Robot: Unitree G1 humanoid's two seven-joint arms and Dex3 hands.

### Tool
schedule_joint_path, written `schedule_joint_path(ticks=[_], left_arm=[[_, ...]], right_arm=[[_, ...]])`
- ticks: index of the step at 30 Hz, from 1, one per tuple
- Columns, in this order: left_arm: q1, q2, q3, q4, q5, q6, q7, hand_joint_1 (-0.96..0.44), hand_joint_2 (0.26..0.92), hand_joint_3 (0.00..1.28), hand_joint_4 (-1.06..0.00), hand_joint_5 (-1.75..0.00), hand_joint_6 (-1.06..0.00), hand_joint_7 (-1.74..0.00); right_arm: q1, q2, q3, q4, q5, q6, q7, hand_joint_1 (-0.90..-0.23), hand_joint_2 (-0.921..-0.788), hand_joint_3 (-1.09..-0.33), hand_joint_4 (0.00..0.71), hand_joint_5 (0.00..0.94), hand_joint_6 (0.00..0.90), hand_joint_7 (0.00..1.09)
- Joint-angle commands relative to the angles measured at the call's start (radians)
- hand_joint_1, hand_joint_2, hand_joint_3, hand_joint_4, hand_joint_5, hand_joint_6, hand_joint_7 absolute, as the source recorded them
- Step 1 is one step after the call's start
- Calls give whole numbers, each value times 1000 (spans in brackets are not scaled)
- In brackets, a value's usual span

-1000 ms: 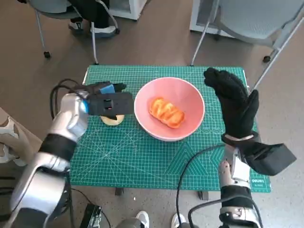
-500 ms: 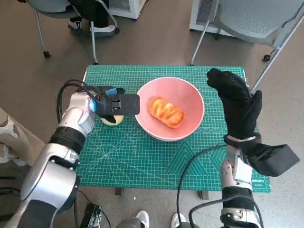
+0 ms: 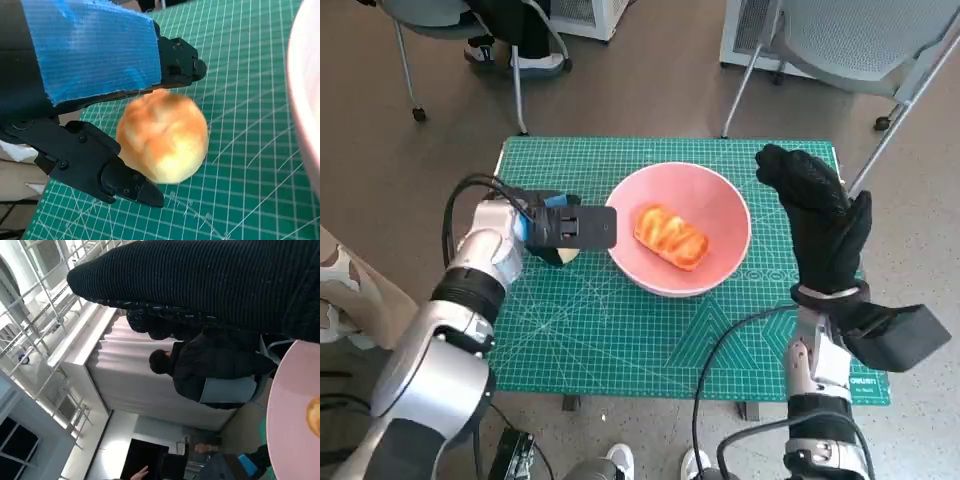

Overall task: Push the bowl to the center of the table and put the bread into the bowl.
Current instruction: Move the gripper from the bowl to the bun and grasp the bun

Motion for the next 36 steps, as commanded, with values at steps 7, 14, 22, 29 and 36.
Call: schedule_joint_path(ticks=[7,14,22,29,36], left_arm=[[-24,-18,-18,35,13,16,-5,-348,729,8,-3,-1,-142,-2],[-23,-23,-26,41,13,37,2,-191,736,8,-166,-60,-247,-40],[2,-35,-18,42,6,83,109,-212,839,54,-573,-215,-655,-810],[21,-33,-27,45,13,67,190,-25,910,65,-723,-1015,-597,-1182],[27,-18,-38,44,19,30,215,-1,915,61,-755,-1043,-593,-1245]], right_arm=[[25,-1,0,6,5,10,-5,-634,-921,-745,233,1,99,420],[23,-4,-2,7,5,14,-7,-634,-921,-743,234,1,100,421],[24,-2,0,1,7,17,-5,-635,-921,-742,234,1,101,420],[23,-1,0,0,10,19,-2,-635,-921,-742,232,0,102,420],[20,2,2,3,10,16,1,-634,-921,-743,230,0,101,419]])
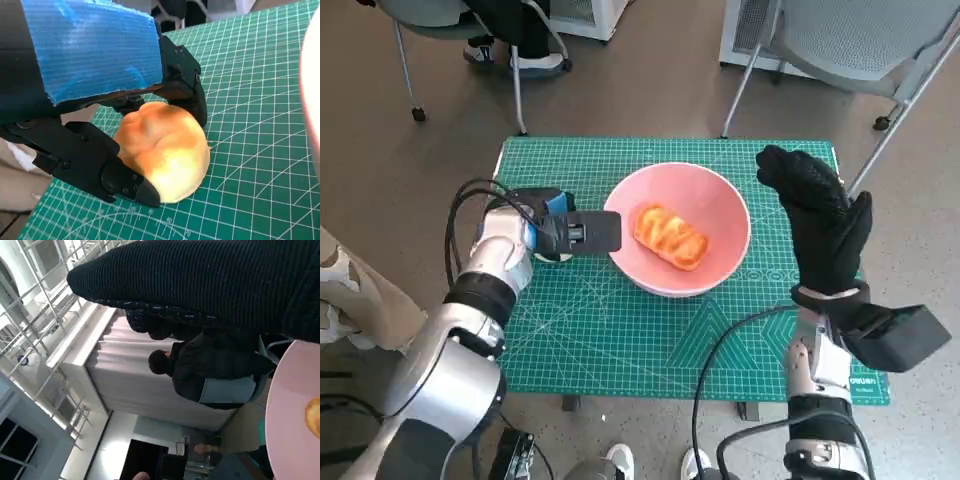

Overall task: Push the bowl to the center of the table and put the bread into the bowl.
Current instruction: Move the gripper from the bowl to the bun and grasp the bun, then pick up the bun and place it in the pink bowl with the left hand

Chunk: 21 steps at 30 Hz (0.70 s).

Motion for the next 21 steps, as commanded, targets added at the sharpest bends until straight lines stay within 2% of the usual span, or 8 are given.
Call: schedule_joint_path(ticks=[1,17,21], left_arm=[[18,16,-7,9,13,-30,12,0,915,60,-753,-1044,-597,-1246],[-30,61,43,-23,-39,-68,-48,1,919,57,-725,-1013,-621,-1282],[-52,85,72,-68,-58,-90,-56,0,920,54,-726,-1083,-618,-1219]], right_arm=[[17,2,2,8,10,12,2,-634,-921,-744,229,0,100,419],[10,-2,-3,19,13,9,8,-634,-921,-744,225,0,93,419],[8,-3,-3,21,14,11,8,-634,-921,-744,225,0,93,419]])
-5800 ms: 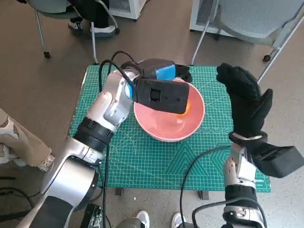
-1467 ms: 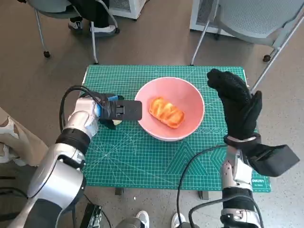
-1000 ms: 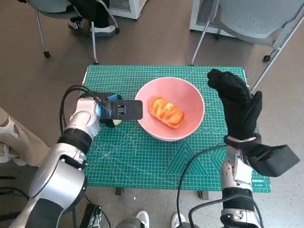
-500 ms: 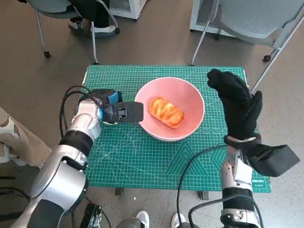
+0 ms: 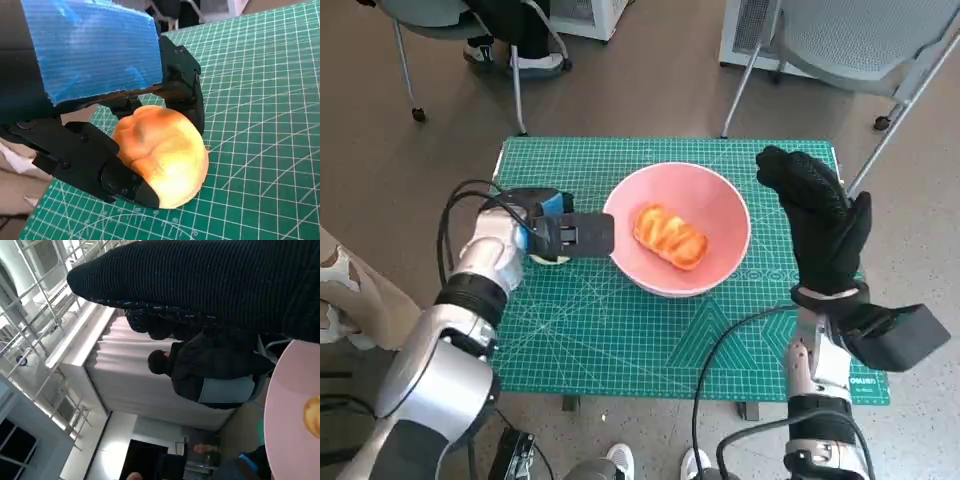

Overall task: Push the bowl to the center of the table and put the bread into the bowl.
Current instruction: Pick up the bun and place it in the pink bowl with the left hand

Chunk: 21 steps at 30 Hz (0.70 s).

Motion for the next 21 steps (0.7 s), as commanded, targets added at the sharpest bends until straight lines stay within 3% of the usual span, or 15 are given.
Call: schedule_joint_path(ticks=[1,5,6,10,12,21], left_arm=[[-53,41,38,-64,-25,-27,-10,0,919,54,-721,-1115,-626,-1187],[-47,74,84,-163,-53,-46,7,0,914,63,-705,-1206,-653,-1086],[-39,86,100,-207,-61,-50,11,0,916,98,-672,-1237,-597,-1149],[-2,125,153,-375,-84,-49,12,1,900,81,-741,-1156,-633,-1116],[20,141,175,-451,-92,-48,9,0,909,93,-713,-1179,-596,-1160],[127,183,277,-837,-117,-26,-9,2,917,23,-775,-1065,-656,-1142]], right_arm=[[7,-4,-2,14,14,12,6,-634,-921,-744,224,0,93,419],[6,-5,-2,15,12,11,6,-634,-921,-745,224,0,92,420],[6,-5,-1,15,11,11,5,-634,-921,-744,225,0,93,420],[3,-5,-1,20,10,11,5,-634,-921,-744,224,0,92,421],[3,-5,-1,19,11,12,7,-635,-921,-744,225,1,93,421],[2,-9,-1,17,14,13,13,-635,-921,-744,222,0,91,422]])
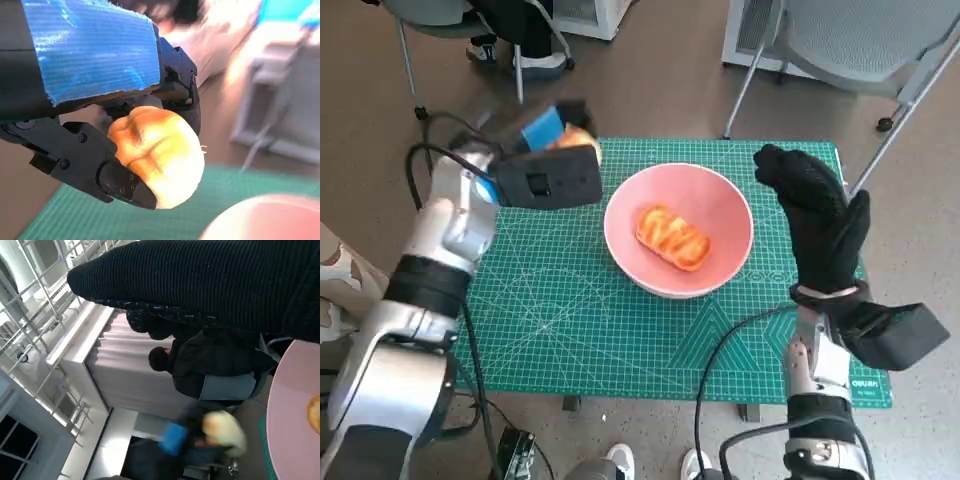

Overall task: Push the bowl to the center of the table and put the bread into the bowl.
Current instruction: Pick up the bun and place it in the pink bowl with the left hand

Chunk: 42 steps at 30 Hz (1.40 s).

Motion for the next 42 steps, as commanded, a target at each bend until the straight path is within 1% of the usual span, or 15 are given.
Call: schedule_joint_path(ticks=[1,4,9,18,25,31,34,35,36,37,38,39,40,41,42], left_arm=[[78,36,57,-237,-18,20,-15,2,917,23,-777,-1061,-656,-1145],[108,26,70,-323,-14,22,-13,2,917,20,-781,-1049,-656,-1152],[132,6,72,-393,-5,27,-19,2,917,19,-782,-1039,-656,-1159],[114,-53,22,-439,13,29,-69,2,920,24,-753,-1094,-662,-1129],[91,-110,-25,-408,19,-3,-94,2,920,25,-760,-1089,-652,-1135],[60,-136,-49,-320,19,-69,-85,2,920,34,-754,-1080,-635,-1169],[41,-147,-46,-257,3,-105,-82,2,920,45,-753,-1098,-613,-1173],[37,-149,-44,-244,-2,-112,-85,1,921,66,-705,-1139,-611,-1188],[36,-154,-41,-229,-16,-114,-104,1,921,74,-687,-1154,-609,-1193],[35,-157,-38,-218,-27,-116,-117,73,921,93,-658,-1195,-507,-1063],[35,-158,-40,-211,-45,-99,-166,177,921,114,-633,-1239,-400,-786],[34,-158,-41,-207,-57,-88,-200,144,894,108,-507,-1036,-331,-645],[26,-160,-44,-199,-69,-70,-246,92,857,95,-347,-683,-233,-433],[20,-160,-46,-194,-78,-58,-276,17,824,79,-221,-437,-164,-289],[9,-164,-48,-182,-88,-45,-309,-60,798,66,-141,-279,-120,-197]], right_arm=[[10,-8,-1,16,14,13,11,-635,-921,-745,222,0,91,422],[10,-9,-1,18,11,10,11,-635,-921,-745,221,0,90,423],[9,-11,-2,22,13,9,15,-635,-921,-744,218,0,90,424],[17,-15,-1,12,1,2,4,-635,-921,-743,217,0,86,423],[16,-17,-6,17,2,-4,-3,-631,-921,-742,219,1,84,420],[23,-13,-8,5,1,-9,-12,-632,-921,-739,227,5,86,417],[28,-14,-12,0,6,-8,-14,-633,-921,-736,233,8,93,417],[29,-14,-12,-1,7,-8,-15,-634,-921,-731,237,9,96,416],[31,-14,-13,-3,7,-9,-16,-634,-921,-730,238,9,97,415],[33,-14,-14,-4,6,-10,-17,-635,-921,-728,240,10,99,413],[33,-14,-16,-3,6,-11,-18,-636,-921,-726,241,10,100,411],[33,-15,-17,-3,6,-12,-19,-636,-921,-726,242,10,101,410],[33,-15,-18,-2,5,-12,-20,-637,-921,-725,243,10,102,408],[34,-15,-18,-3,5,-13,-21,-638,-921,-724,244,10,103,406],[35,-15,-18,-4,3,-14,-24,-638,-921,-723,244,10,104,405]])
